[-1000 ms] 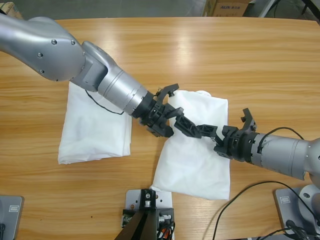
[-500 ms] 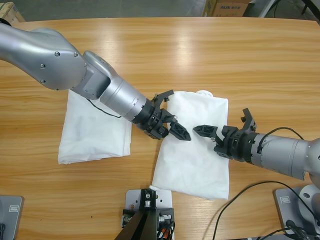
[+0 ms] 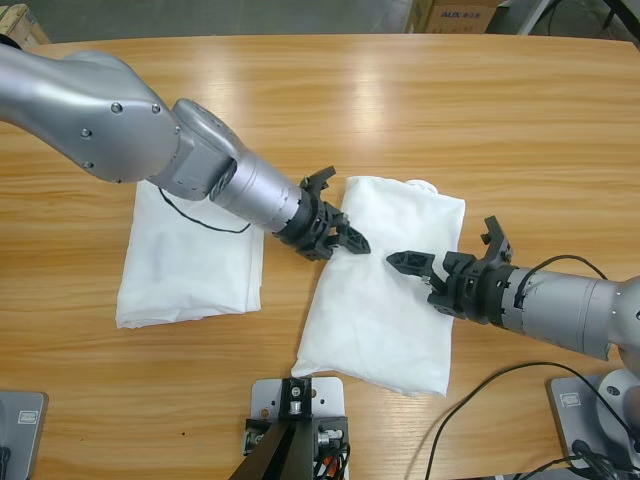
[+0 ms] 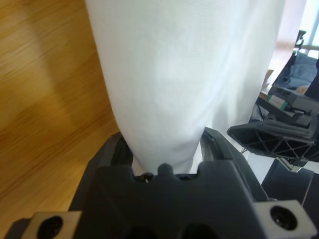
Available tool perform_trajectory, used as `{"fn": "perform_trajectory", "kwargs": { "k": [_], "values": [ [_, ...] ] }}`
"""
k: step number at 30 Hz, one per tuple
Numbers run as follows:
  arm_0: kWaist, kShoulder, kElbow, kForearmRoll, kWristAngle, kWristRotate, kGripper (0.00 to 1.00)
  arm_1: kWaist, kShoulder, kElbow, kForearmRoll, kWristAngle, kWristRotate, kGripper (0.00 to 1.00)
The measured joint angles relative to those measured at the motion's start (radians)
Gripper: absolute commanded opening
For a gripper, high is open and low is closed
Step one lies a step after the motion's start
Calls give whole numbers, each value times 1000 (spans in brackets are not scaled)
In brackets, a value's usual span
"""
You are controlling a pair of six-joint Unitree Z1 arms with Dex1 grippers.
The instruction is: Fold clothes
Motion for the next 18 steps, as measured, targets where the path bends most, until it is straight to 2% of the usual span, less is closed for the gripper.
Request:
{"fn": "perform_trajectory", "kwargs": {
  "k": [3, 4, 6, 10, 14, 17, 18],
  "values": [
    [-10, 0, 0, -18, 7, -27, 515, 0, 0, 0, 0, 0, 0, 862],
    [-12, 0, 0, -21, 7, -30, 457, 0, 0, 0, 0, 0, 0, 862],
    [-15, 0, 0, -24, 7, -31, 9, 0, 0, 0, 0, 0, 0, 862],
    [-16, 0, 5, -24, 7, -21, 0, 0, 0, 0, 0, 0, 0, 847],
    [-17, 0, 19, -21, 7, 54, 0, 0, 0, 0, 1, -2, -6, 635],
    [-17, 0, 19, -12, 7, 92, 0, 0, 0, 0, 4, -8, -32, 529],
    [-17, 0, 19, -12, 7, 98, 0, 0, 0, 1, 6, -11, -37, 407]
  ]
}}
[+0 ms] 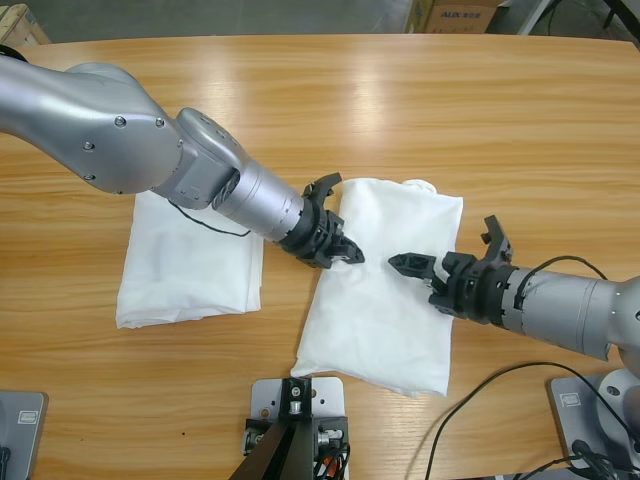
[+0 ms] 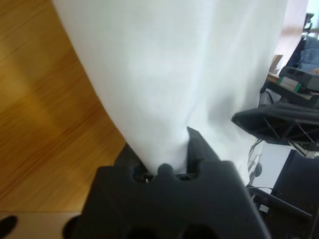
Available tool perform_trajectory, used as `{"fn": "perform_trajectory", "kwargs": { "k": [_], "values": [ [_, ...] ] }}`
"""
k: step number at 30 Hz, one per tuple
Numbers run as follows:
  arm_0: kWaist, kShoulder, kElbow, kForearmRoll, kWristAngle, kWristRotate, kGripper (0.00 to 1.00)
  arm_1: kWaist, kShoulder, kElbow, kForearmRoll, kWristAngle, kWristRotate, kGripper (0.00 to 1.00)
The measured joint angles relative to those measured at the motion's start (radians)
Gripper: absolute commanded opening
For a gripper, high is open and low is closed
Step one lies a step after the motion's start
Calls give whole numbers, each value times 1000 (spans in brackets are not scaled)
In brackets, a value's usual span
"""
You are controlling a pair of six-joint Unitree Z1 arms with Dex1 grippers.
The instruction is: Fold clothes
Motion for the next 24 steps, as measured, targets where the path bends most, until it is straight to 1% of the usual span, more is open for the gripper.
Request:
{"fn": "perform_trajectory", "kwargs": {
  "k": [1, 3, 5, 6, 11, 16, 19, 24],
  "values": [
    [0, 0, 0, 0, 0, 4, 0, 0, 2, 2, 2, -3, -3, 275],
    [0, 0, 0, 0, 1, 9, 0, 0, 7, 4, 4, -6, -7, 97],
    [0, 0, 0, 0, 2, 9, 0, 0, 13, 7, 4, -6, -8, 17],
    [0, 0, 0, 0, 2, 9, 0, 0, 17, 8, 4, -6, -8, 0],
    [0, 0, 0, 0, 2, 9, 0, 0, 44, 12, -17, 1, -8, 0],
    [0, 0, 1, 3, 3, 9, 0, -3, 95, 24, -102, 25, -13, 0],
    [3, 0, 2, 4, 3, 14, 0, -9, 109, 27, -134, 44, -34, 0],
    [7, -1, -4, 34, 3, 41, 0, -13, 108, 27, -139, 58, -88, 0]
  ]
}}
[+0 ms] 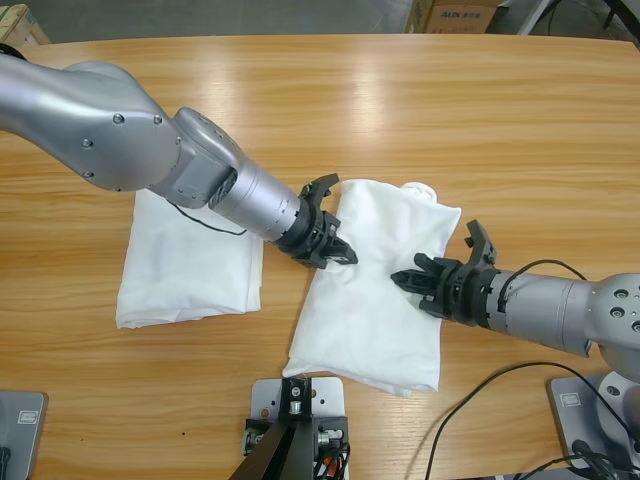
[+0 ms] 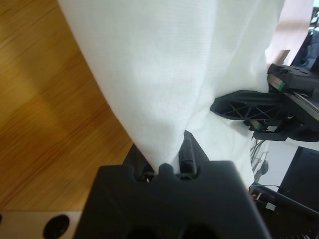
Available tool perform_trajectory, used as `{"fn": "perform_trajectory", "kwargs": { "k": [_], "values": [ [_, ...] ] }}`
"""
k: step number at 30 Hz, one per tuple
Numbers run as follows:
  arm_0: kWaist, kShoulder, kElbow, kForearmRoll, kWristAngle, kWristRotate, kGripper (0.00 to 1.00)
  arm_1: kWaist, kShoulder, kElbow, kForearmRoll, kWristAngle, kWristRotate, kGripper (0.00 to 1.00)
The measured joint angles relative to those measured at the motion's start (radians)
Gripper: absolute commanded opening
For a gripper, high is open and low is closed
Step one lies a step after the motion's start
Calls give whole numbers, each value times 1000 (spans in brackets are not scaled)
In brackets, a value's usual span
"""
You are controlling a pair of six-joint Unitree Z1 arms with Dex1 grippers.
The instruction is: Fold clothes
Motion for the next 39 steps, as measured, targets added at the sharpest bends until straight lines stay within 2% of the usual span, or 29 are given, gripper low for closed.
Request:
{"fn": "perform_trajectory", "kwargs": {
  "k": [5, 10, 11, 15, 18, 29, 39],
  "values": [
    [0, -28, -6, 33, 0, -3, 0, 0, -28, 0, 0, 0, -40, 0],
    [2, -87, -53, 96, 0, 4, 0, 0, -143, -5, 44, 3, -74, 0],
    [2, -97, -60, 104, 0, 5, 0, 0, -180, -19, 101, 5, -85, 0],
    [6, -111, -83, 123, 0, 6, 0, 0, -370, -209, 490, 11, -149, 0],
    [19, -138, -90, 143, 0, 9, 0, -5, -433, -297, 599, 37, -177, 0],
    [120, -312, -87, 292, 33, 65, 0, -9, -325, -505, 612, 131, -246, 0],
    [239, -465, 54, 322, 54, 70, 0, -12, -151, -725, 622, 250, -298, 0]
  ]
}}
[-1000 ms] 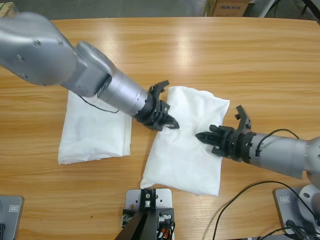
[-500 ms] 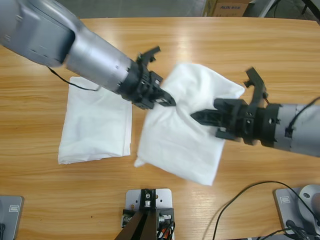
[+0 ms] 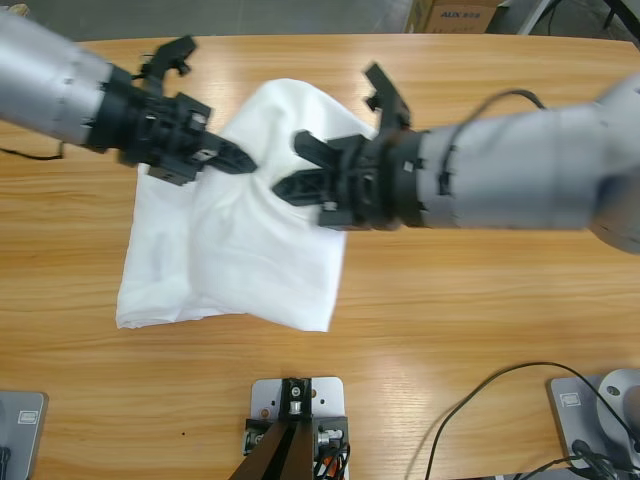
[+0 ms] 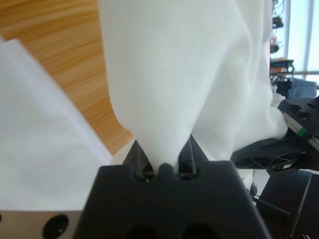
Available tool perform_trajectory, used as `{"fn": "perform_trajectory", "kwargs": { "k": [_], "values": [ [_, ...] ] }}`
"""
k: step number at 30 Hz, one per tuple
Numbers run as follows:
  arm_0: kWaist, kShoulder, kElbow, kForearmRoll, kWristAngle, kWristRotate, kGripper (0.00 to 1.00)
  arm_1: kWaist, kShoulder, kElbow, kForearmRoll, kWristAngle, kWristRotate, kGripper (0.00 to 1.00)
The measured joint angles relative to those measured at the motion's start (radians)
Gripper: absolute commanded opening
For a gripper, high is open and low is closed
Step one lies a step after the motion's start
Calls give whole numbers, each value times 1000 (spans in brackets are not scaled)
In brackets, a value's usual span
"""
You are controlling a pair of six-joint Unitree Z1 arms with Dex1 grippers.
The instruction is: Fold clothes
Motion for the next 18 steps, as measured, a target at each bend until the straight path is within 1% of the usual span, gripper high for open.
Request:
{"fn": "perform_trajectory", "kwargs": {
  "k": [5, 9, 14, 18],
  "values": [
    [79, -109, 82, 56, 2, 1, 0, 0, 76, -126, 38, 48, -22, 0],
    [125, -191, 131, 93, 3, 4, 0, 0, 130, -211, 63, 84, -33, 0],
    [194, -248, 199, 114, 5, 11, 0, 1, 213, -313, 99, 125, -46, 0],
    [264, -270, 234, 120, 5, 53, 0, 1, 281, -386, 116, 143, -53, 0]
  ]
}}
